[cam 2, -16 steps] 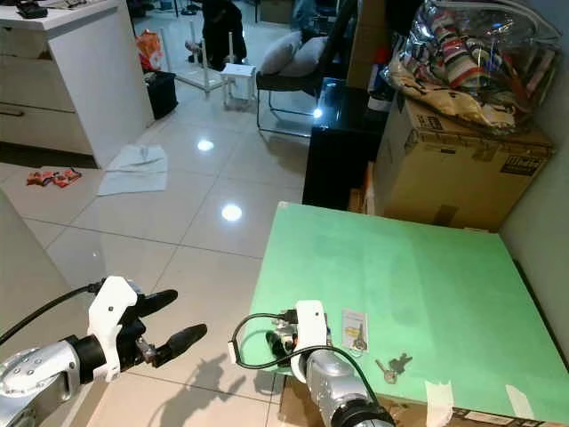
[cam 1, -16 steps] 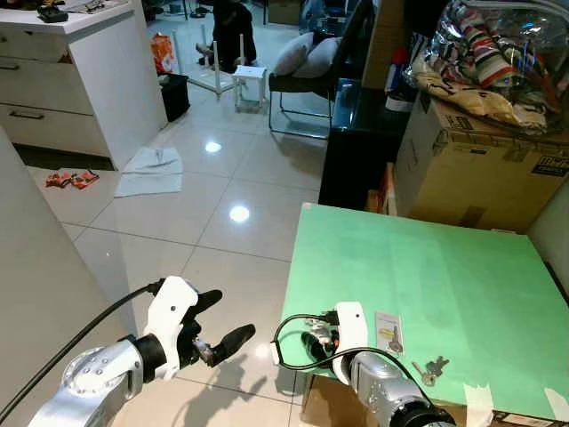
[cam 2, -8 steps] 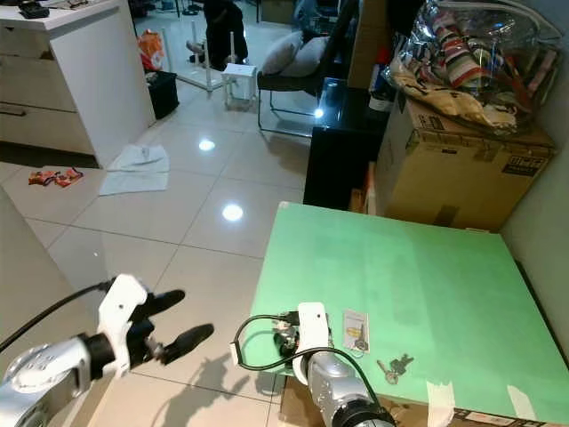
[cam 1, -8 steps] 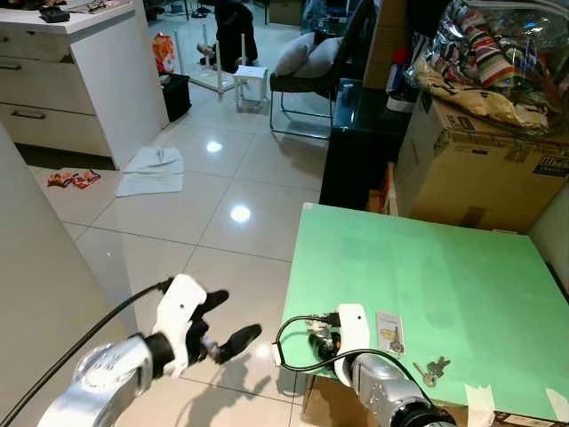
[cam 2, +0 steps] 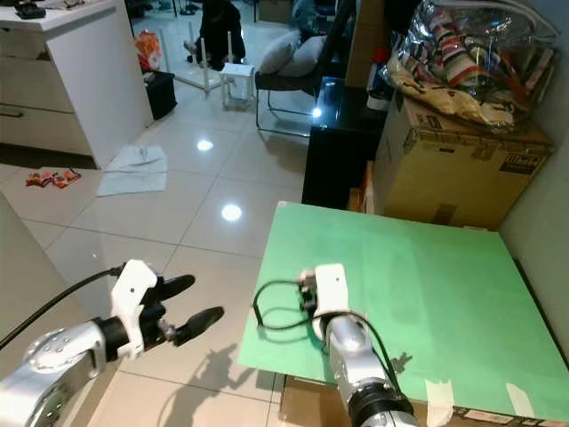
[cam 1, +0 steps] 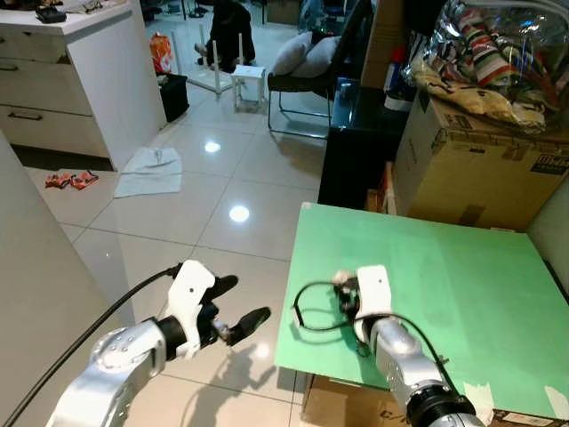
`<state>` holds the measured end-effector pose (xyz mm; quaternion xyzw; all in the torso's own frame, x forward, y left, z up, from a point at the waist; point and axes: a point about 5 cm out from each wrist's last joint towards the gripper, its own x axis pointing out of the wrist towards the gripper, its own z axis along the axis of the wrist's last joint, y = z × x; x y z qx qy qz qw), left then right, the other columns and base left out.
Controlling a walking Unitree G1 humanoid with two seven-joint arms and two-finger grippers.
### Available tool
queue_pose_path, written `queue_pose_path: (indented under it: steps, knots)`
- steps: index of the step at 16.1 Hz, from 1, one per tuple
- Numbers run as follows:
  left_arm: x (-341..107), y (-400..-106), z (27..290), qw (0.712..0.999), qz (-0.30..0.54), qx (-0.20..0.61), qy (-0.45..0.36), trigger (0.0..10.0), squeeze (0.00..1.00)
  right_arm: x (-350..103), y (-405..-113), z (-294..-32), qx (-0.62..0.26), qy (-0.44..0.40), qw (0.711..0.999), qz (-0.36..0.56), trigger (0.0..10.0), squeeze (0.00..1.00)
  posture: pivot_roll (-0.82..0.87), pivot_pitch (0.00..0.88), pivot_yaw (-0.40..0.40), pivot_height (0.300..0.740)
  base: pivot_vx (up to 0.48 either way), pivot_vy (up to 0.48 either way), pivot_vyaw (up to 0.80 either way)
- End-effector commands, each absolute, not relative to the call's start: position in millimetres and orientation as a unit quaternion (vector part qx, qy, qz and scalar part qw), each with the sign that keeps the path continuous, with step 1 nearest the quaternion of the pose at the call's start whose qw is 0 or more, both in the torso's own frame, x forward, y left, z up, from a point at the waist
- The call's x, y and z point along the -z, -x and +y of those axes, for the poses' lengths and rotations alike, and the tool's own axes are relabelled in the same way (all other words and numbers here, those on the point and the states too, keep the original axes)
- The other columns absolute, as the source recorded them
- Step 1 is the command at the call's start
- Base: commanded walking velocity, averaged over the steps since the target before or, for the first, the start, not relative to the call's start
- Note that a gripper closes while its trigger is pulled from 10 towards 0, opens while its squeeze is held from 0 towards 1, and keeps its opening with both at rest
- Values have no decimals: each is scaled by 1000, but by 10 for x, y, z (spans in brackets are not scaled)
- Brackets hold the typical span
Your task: Hang keys on a hook
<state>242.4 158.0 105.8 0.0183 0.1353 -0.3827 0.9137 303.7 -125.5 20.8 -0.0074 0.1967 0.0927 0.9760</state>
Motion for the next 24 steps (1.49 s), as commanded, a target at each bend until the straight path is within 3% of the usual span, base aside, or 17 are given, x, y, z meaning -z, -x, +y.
queue_pose_path:
  steps: [1,5,7,8,11,15,18,24]
  knots:
    - [-1052,-2457,1547,913,134,384,-25,10000,0,-346,-3082,-1287,-86,18,984,153,0,0,-15,0,0,740,0,0,0]
    - [-1031,-2601,1460,943,113,314,6,10000,0,-831,-3153,-1362,-56,41,998,4,0,0,-21,0,-4,740,0,0,0]
    - [-942,-2698,1268,973,101,199,56,10000,0,-1172,-3004,-1450,-51,68,992,-95,0,0,-41,0,-26,740,0,0,0]
    - [-926,-2698,1234,976,96,186,53,10000,0,-1205,-2945,-1457,-52,77,990,-105,0,0,-41,0,-29,740,0,0,0]
    - [-954,-2770,1304,987,66,142,26,10000,0,-1169,-2792,-1439,-59,71,991,-95,0,0,-53,0,-40,740,0,0,0]
    - [-1028,-2915,1340,992,40,119,-3,10000,0,-925,-2707,-1537,-35,-2,999,-11,0,0,-55,0,-39,740,0,0,0]
    - [-1115,-3012,1427,996,21,77,38,10000,0,-826,-2641,-1594,-16,-18,1000,6,0,0,-60,0,-29,740,0,0,0]
    - [-1153,-3062,1409,996,9,78,38,10000,0,-785,-2655,-1578,-22,-22,999,16,0,0,-64,0,-21,740,0,0,0]
